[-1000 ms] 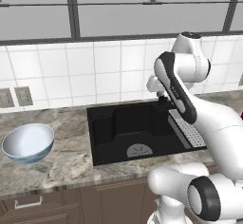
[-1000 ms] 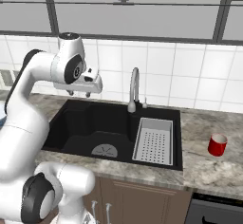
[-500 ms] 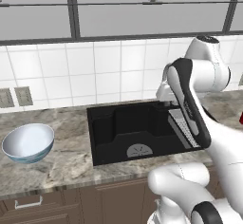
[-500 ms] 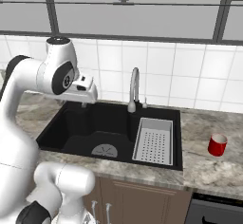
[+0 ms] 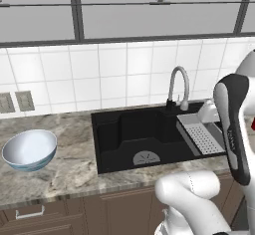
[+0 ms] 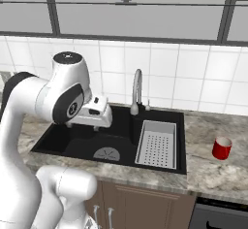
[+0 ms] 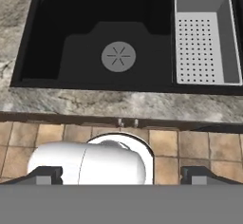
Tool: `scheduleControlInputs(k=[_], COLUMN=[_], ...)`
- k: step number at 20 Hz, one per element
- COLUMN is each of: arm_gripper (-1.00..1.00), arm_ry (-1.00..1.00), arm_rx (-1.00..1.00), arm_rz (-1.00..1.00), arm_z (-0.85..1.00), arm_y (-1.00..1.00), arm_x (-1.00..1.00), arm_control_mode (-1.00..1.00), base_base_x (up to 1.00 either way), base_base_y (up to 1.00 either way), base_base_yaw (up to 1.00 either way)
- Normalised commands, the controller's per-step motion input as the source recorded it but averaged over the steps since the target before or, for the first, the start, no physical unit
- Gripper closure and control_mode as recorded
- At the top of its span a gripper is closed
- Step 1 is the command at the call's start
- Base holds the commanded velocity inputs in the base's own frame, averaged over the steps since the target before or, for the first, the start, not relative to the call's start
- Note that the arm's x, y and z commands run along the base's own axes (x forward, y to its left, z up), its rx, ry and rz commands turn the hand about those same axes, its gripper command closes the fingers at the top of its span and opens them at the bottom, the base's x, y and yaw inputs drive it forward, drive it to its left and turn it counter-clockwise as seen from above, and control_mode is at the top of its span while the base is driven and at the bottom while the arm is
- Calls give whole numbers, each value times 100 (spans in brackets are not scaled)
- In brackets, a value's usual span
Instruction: Pick the mug and place it in the sink. Pick the bowl and place it in the open cabinet and then close the cabinet.
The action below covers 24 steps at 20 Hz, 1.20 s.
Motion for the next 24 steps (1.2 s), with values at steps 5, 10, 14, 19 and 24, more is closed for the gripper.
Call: scheduleControlInputs(k=[5,10,14,19,24], arm_gripper=[-100,-100,-100,-100,-100], arm_ry=[0,0,0,0,0], arm_rx=[0,0,0,0,0], arm_rz=[0,0,0,0,0], arm_z=[-1,-9,-7,-3,-3], arm_y=[-64,-80,-78,-74,-74], arm_x=[-53,-15,0,0,6], arm_control_mode=[-100,-100,-100,-100,-100], base_base_x=[0,0,0,0,0], base_base_y=[0,0,0,0,0], base_base_yaw=[0,0,0,0,0])
